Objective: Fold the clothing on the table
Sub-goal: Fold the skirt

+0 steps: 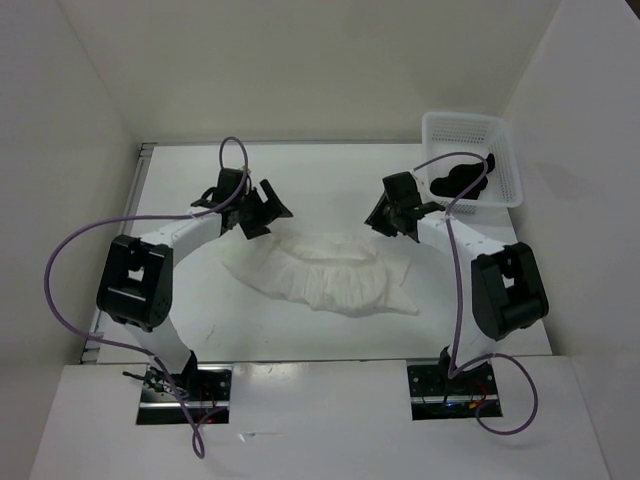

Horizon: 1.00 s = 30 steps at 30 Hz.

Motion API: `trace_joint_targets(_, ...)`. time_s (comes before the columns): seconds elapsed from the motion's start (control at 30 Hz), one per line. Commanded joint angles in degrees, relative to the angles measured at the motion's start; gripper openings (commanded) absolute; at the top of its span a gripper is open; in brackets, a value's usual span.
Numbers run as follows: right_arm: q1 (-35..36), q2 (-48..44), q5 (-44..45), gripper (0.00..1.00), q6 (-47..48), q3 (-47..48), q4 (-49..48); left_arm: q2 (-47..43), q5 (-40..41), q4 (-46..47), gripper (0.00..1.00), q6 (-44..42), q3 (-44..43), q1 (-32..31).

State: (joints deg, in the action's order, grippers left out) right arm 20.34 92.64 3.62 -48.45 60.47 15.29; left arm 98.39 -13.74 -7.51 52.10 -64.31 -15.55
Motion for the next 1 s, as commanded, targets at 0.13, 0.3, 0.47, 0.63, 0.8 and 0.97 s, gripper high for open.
trace_joint_targets(0.13, 4.09, -7.12, -1.67, 0.27, 9.93, 5.98, 3.77, -11.62, -5.31, -0.31, 0.55, -8.94, 2.43, 0.43)
trace_joint_targets(0.3, 12.25, -5.37, -1.60, 0.00, 15.65, 7.55, 11.59, -17.34, -8.94, -3.73, 0.00, -10.70, 6.30, -2.45)
trace_joint_targets(0.47, 18.24, -1.59, -4.40, 0.00, 19.27, 8.79, 15.65, -21.30, -14.03, -3.74, 0.00, -10.17, 10.43, -3.87)
trace_joint_targets(0.63, 19.48, 0.87, -7.83, 0.00, 19.27, 8.79, 15.65, -19.03, -12.89, -5.85, 0.00, -10.70, 11.67, -8.96)
trace_joint_targets(0.8, 19.48, 5.79, -7.13, 0.00, 19.27, 10.80, 16.43, -10.87, -12.89, -3.13, 0.00, -10.00, 11.86, -9.50)
trace_joint_targets(0.97, 17.73, 11.24, -5.91, 0.00, 20.50, 14.50, 16.44, 0.64, -13.42, -1.03, 0.00, -10.53, 5.27, -9.50)
